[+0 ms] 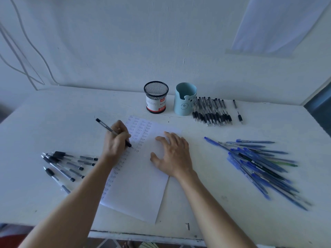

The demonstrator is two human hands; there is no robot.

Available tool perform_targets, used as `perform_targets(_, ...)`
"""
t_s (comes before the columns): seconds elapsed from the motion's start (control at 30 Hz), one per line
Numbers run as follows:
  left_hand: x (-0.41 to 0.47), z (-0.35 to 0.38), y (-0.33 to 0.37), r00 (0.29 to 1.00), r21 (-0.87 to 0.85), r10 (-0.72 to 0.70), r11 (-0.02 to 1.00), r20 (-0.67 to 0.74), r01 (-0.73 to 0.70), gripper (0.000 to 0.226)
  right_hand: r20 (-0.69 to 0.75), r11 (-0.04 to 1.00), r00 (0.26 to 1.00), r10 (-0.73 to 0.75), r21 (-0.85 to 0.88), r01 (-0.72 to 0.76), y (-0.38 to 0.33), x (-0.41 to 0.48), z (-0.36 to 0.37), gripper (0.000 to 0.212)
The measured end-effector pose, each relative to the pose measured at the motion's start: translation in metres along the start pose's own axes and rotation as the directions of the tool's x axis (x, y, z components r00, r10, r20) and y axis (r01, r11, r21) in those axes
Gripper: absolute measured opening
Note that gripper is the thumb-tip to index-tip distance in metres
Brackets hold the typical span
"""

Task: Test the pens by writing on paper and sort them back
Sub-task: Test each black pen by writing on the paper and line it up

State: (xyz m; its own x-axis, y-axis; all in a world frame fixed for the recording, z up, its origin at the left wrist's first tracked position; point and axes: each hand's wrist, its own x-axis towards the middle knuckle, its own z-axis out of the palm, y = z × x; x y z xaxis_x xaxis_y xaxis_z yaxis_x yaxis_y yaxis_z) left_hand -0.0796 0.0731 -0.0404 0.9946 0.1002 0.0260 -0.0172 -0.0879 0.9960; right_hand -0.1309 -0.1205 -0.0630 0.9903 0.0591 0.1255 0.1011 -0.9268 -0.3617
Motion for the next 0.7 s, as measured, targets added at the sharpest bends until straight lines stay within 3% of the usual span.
perform_targets(0.1,0.004,-0.003,-0.002,0.999,-0.284,-0.025,0.959,-0.020,0.018,0.010,0.002,1.000,1.000,-0.001,-0.007,0.001,0.000,0.000,-0.001,0.076)
perform_targets(0.27,0.000,0.001,0.006,0.997,-0.363,-0.076,0.929,0.014,0.076,0.043,-0.004,1.000,1.000,0.004,-0.007,-0.004,0.000,0.000,0.001,0.073)
perform_targets(0.4,-0.003,-0.002,0.018,0.971,-0.647,-0.113,0.728,0.212,0.226,0.075,0.017,1.000,1.000,0.000,-0.025,0.000,0.000,0.000,-0.001,0.080)
perform_targets(0.63,-0.005,-0.003,0.033,0.967,-0.702,-0.118,0.669,0.226,0.246,0.063,-0.004,1.000,1.000,-0.005,-0.017,0.005,0.000,-0.001,-0.001,0.079)
perform_targets(0.7,-0.005,0.000,0.034,0.963,-0.673,-0.119,0.694,0.242,0.255,0.062,0.000,1.000,1.000,-0.006,-0.023,0.006,-0.001,-0.001,-0.002,0.079)
